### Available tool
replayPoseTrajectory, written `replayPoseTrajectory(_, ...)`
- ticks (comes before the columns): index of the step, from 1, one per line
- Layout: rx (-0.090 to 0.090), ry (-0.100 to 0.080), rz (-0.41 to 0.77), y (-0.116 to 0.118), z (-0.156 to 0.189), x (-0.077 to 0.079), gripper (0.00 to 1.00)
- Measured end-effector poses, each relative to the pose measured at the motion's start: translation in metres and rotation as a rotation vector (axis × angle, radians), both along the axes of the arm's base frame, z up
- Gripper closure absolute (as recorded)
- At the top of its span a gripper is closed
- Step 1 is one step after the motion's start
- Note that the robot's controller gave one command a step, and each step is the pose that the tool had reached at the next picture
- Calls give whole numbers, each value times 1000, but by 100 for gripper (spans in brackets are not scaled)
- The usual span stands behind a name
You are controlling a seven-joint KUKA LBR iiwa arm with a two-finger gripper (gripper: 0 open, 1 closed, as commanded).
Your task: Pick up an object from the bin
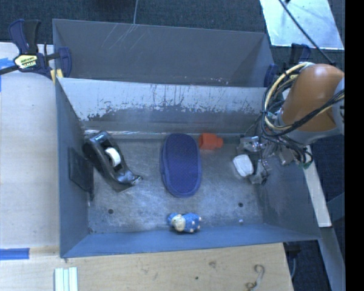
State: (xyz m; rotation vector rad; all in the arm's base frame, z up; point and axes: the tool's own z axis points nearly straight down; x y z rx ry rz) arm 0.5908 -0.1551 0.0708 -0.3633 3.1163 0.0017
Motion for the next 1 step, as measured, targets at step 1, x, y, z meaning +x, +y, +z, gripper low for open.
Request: replayPoseTrajectory(1,-5,-9,2,11,190,-19,100)
